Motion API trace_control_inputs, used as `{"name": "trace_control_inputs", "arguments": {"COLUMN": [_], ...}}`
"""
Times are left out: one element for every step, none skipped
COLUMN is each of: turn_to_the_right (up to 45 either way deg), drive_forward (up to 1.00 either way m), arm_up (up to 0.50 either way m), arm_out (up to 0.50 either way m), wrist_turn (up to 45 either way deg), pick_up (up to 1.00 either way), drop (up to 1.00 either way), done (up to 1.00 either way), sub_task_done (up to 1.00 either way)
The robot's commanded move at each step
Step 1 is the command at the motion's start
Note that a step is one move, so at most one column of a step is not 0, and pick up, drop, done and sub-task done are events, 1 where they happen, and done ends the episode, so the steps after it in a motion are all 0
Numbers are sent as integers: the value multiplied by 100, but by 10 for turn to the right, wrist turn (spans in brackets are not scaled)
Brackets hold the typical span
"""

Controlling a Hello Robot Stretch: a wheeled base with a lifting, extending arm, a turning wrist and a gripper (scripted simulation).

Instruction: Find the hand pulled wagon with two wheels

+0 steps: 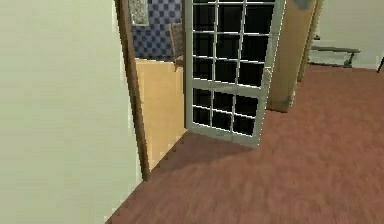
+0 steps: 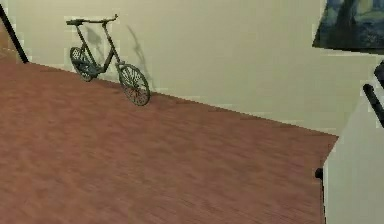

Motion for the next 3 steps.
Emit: {"name": "trace_control_inputs", "arguments": {"turn_to_the_right": [0, 0, -360], "drive_forward": [100, 45, 0], "arm_up": [0, 0, 0], "arm_out": [0, 0, 0], "wrist_turn": [0, 0, 0], "pick_up": [0, 0, 0], "drop": [0, 0, 0], "done": [0, 0, 0], "sub_task_done": [0, 0, 0]}}
